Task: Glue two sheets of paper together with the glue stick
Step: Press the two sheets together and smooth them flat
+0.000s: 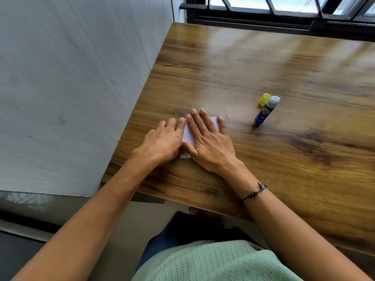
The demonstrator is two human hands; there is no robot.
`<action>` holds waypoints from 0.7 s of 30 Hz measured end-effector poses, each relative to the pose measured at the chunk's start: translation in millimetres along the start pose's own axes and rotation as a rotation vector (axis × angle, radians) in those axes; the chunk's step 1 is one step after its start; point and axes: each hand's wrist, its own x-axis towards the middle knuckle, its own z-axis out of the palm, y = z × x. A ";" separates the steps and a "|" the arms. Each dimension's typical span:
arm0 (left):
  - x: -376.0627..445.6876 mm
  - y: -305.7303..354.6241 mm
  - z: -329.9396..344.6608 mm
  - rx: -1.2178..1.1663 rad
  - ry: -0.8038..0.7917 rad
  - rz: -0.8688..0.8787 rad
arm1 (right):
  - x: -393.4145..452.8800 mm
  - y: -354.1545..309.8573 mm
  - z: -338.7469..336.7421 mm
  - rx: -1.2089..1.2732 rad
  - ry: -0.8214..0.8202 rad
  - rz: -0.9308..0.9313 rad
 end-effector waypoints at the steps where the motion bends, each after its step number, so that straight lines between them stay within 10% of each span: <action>1: -0.7 0.1 -0.5 -0.004 -0.003 -0.003 | 1.0 0.0 0.4 -0.003 0.010 0.003; 21: -0.1 5.5 -4.3 -0.013 -0.102 -0.075 | 5.2 30.9 -8.4 -0.010 0.066 0.243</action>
